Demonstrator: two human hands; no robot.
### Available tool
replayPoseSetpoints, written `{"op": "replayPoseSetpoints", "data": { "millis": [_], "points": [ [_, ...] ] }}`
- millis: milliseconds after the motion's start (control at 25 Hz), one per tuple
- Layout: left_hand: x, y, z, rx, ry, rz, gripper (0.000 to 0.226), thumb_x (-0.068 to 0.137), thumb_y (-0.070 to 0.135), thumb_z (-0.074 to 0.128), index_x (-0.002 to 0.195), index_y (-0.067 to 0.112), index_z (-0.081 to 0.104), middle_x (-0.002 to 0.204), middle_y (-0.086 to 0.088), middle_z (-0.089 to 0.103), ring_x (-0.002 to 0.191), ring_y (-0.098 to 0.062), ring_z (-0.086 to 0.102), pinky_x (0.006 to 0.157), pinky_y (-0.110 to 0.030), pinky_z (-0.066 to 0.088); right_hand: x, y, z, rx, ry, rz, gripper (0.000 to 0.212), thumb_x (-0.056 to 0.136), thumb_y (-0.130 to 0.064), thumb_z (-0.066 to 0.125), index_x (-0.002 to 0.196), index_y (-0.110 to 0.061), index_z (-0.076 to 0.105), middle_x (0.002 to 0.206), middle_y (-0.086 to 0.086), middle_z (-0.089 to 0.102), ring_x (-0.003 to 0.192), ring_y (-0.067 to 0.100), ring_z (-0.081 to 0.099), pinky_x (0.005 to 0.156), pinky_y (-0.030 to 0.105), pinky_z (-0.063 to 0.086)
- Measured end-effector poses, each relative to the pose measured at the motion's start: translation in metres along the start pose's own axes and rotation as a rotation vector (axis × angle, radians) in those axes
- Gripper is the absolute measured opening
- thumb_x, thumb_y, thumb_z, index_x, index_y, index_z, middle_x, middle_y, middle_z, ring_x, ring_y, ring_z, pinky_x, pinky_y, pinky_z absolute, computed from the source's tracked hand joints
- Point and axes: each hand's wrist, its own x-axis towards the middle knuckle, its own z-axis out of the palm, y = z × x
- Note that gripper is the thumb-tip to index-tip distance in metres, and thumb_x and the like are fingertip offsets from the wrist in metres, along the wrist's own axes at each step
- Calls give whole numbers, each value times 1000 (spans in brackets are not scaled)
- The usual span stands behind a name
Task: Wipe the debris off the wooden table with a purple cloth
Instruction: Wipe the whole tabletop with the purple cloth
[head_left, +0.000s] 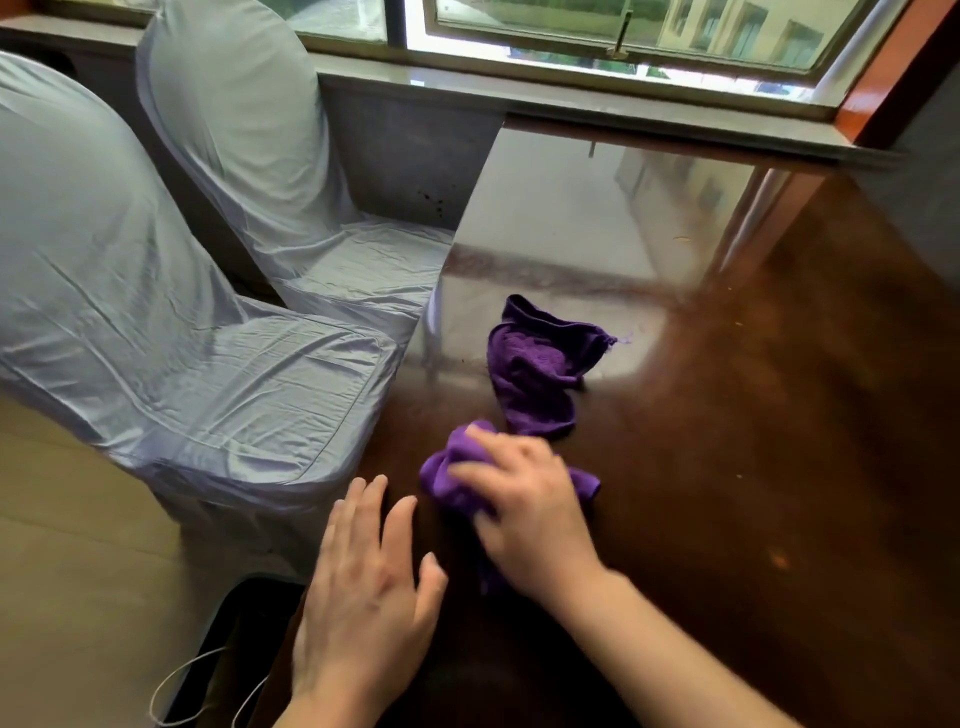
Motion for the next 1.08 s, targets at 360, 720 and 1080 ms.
{"op": "replayPoseSetpoints", "data": {
  "millis": [360,720,1080],
  "points": [
    [0,11,-5,161,-157,205,75,88,67,15,136,23,53,144,-18,49,137,-36,40,111,-56,28,-83,150,-96,-138,269,558,48,80,-1,70,124,-18,68,145,9,53,127,38,50,110,38,38],
    [21,110,33,165,-224,139,79,70,76,-3,146,53,2,162,-1,4,148,-23,-11,114,-62,-4,-176,143,-100,-162,72,147,54,79,-18,60,131,-30,61,149,1,50,131,27,51,110,38,42],
    [19,112,39,158,-181,112,76,74,76,7,146,53,15,160,-3,17,148,-24,1,114,-62,4,-152,187,-119,-250,310,667,46,84,-11,64,128,-22,64,147,9,50,126,35,50,111,37,38]
  ]
}}
